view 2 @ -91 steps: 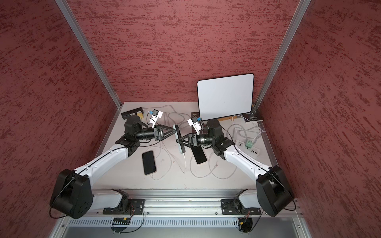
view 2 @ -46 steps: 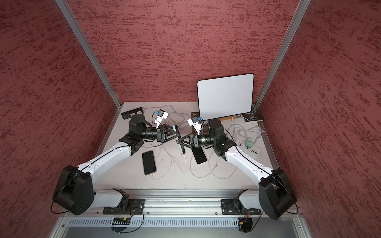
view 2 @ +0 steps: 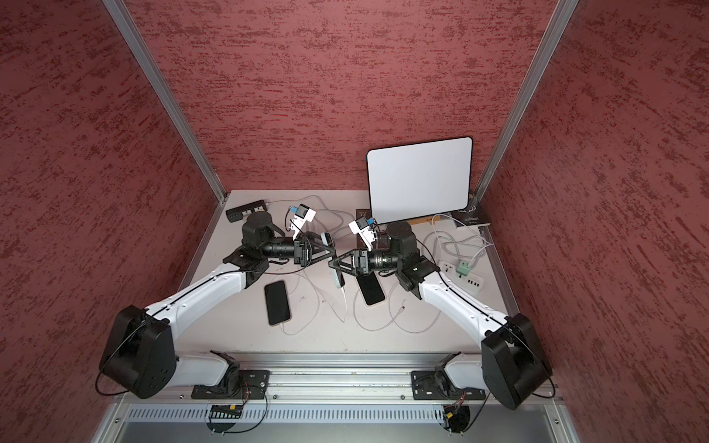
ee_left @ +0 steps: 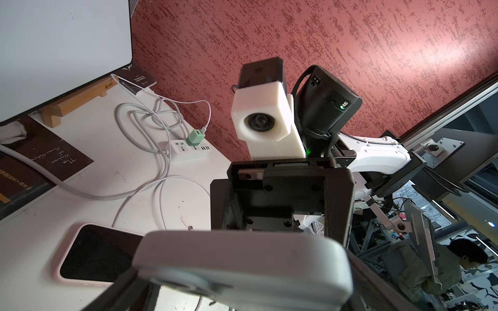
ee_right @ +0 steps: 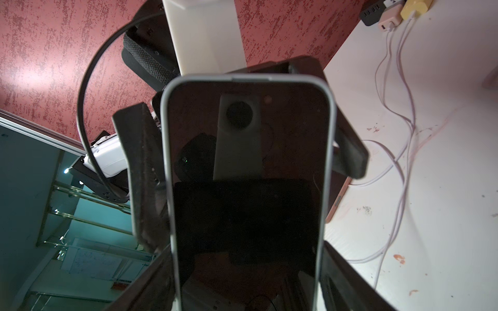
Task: Unplug the charging cable from the phone
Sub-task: Pick up the phone at the center of the board.
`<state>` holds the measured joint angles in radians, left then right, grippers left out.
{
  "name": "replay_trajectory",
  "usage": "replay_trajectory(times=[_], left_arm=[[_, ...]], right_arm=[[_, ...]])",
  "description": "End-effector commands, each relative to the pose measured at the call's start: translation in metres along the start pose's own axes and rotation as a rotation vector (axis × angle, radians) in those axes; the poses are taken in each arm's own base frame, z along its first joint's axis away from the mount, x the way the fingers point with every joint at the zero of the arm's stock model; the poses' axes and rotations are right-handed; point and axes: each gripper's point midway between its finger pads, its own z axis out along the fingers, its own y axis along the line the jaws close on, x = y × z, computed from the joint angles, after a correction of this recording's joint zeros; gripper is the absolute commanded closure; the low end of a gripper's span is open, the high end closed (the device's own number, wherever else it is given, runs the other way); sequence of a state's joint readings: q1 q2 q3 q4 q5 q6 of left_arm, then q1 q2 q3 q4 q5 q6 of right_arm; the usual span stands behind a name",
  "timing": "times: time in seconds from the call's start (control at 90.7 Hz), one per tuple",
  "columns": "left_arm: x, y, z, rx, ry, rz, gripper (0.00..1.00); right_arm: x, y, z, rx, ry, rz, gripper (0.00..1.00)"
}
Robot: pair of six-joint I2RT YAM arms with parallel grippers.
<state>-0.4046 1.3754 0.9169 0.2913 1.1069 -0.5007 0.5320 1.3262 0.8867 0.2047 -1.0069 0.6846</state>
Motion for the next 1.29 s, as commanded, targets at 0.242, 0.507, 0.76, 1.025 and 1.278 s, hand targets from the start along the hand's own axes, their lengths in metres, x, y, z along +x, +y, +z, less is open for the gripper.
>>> replay_trajectory(times=[0.242, 0.507, 0.76, 1.025, 1.278], left_arm=[[-0.005, -0.009, 0.002, 0.026, 0.008, 0.035, 0.23], [-0.005, -0.009, 0.001, 0.022, 0.006, 0.038, 0.39], [-0.009, -0.006, -0.002, 0.005, -0.01, 0.037, 0.63], [-0.013, -0.001, -0.006, -0.022, -0.028, 0.031, 0.81], [-0.019, 0.006, -0.011, -0.064, -0.053, 0.021, 0.88]], right_arm=[[-0.003, 0.016, 0.002, -0.048, -0.001, -0.071, 0.48], [-0.002, 0.011, 0.003, -0.024, 0.005, -0.064, 0.41], [-0.001, 0.008, 0.003, 0.002, 0.013, -0.07, 0.23], [0.002, 0.007, 0.002, 0.011, 0.023, -0.072, 0.04], [0.007, 0.002, 0.0, 0.053, 0.046, -0.072, 0.01]])
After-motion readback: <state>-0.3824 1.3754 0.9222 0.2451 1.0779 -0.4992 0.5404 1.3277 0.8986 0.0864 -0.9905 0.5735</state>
